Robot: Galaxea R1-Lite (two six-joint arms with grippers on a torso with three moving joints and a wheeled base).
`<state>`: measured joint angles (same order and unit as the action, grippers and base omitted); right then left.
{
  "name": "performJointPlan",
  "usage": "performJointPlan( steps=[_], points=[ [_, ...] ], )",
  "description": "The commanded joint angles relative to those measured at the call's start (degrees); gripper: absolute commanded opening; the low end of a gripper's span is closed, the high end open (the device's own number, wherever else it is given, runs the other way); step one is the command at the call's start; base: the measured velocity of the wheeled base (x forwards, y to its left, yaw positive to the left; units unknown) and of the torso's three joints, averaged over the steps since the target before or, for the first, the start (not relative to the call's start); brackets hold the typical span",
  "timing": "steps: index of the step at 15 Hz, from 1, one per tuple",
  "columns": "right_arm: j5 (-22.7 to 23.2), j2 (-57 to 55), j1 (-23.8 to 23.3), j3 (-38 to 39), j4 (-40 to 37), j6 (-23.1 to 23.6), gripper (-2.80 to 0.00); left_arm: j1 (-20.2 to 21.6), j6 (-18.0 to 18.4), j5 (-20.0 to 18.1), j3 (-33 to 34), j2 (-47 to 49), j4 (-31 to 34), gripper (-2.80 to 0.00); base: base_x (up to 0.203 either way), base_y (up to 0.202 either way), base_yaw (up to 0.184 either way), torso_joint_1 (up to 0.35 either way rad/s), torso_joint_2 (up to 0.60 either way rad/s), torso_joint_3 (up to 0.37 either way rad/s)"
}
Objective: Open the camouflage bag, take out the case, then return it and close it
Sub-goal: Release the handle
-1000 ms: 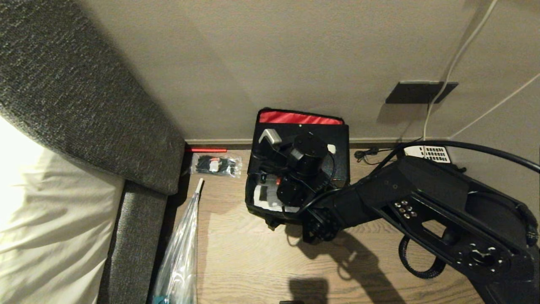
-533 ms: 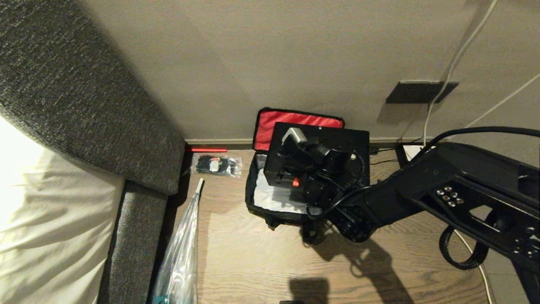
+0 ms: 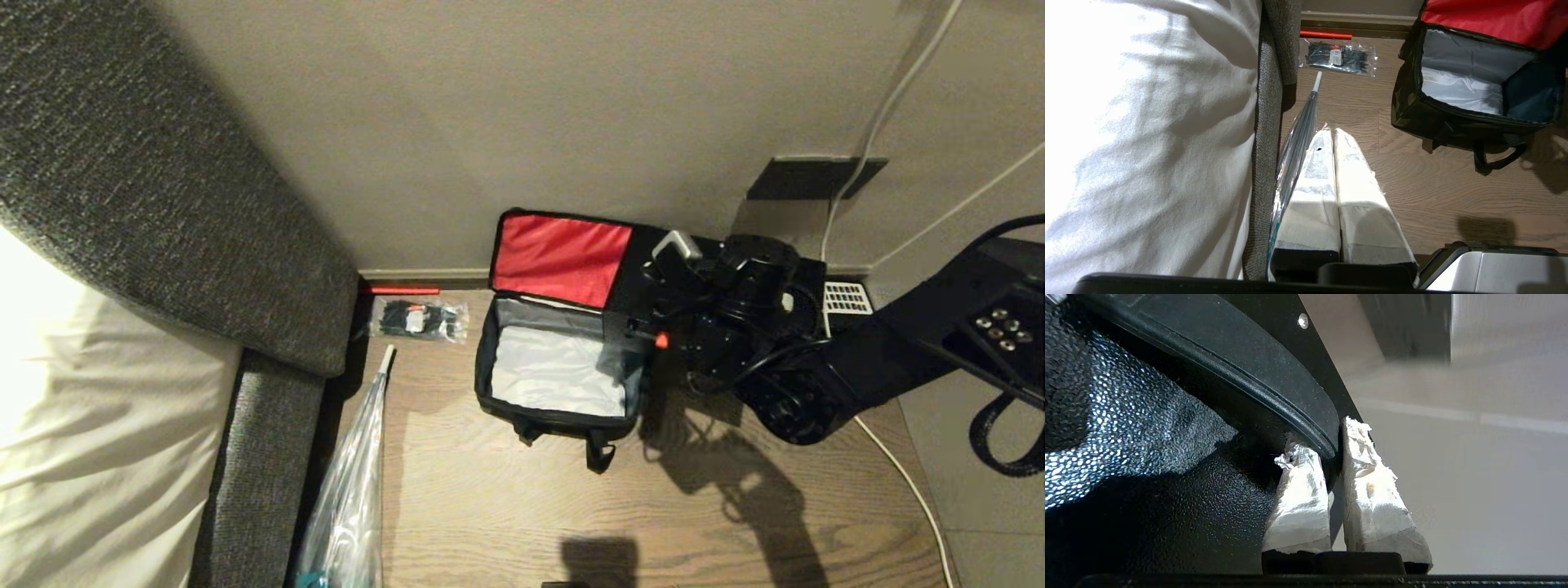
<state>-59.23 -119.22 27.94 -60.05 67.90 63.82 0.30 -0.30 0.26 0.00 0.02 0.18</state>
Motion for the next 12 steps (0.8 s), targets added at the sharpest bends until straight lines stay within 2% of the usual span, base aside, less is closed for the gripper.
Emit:
performJointPlan(
  steps=[1,4,7,12],
  points=[
    [-0.3,2.5,-4.5,1.7,-2.1,-1.5,-2.8,0.0,0.0,0.0,0.2,0.0,0.0,-2.8,0.0,0.0,0.0,0.0,0.0,0.0],
    [1.0,3.5,-10.9,2.2,-7.3,-5.5,-2.8,0.0,0.0,0.0,0.2,-0.1,0.0,-2.8,0.0,0.0,0.0,0.0,0.0,0.0],
    [1.4,3.5,-15.1,3.0,-10.7,-7.3,-2.8,0.0,0.0,0.0,0.2,-0.1,0.0,-2.8,0.0,0.0,0.0,0.0,0.0,0.0],
    [2.9,-1.4,-18.1,4.4,-12.4,-12.9,-2.8,0.0,0.0,0.0,0.2,-0.1,0.0,-2.8,0.0,0.0,0.0,0.0,0.0,0.0]
  ],
)
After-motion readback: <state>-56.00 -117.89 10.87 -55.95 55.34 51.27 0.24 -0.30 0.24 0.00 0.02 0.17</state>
